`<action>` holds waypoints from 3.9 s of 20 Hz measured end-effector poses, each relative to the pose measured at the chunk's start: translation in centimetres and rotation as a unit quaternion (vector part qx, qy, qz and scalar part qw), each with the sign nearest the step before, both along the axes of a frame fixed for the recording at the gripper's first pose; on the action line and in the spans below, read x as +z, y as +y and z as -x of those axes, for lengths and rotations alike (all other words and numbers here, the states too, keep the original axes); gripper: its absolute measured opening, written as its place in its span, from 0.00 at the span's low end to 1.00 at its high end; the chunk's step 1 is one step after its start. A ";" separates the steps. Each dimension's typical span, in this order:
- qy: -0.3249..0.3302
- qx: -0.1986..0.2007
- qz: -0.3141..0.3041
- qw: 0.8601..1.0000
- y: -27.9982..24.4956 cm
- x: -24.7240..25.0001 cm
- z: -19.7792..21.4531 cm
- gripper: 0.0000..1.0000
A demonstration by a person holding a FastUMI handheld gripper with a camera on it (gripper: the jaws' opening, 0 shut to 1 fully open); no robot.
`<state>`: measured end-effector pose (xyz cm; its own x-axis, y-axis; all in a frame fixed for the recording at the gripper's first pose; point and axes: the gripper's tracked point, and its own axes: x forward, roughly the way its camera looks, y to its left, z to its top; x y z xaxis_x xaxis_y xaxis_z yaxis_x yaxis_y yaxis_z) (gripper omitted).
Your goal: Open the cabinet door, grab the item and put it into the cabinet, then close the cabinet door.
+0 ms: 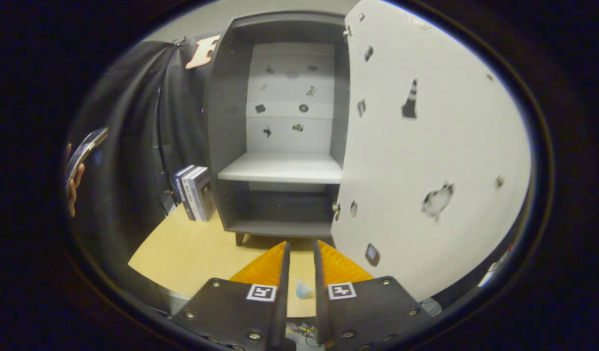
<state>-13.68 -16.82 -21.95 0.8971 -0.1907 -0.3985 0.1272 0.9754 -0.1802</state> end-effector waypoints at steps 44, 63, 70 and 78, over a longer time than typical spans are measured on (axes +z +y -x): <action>-0.053 -0.077 -0.085 0.992 0.7 13.9 -26.6 0.08; 0.035 -0.058 -0.111 0.991 -0.5 11.4 -32.9 0.37; -0.029 -0.008 -0.096 0.995 1.4 15.3 -29.1 0.98; -0.079 0.054 -0.070 0.993 6.3 18.8 -17.3 0.98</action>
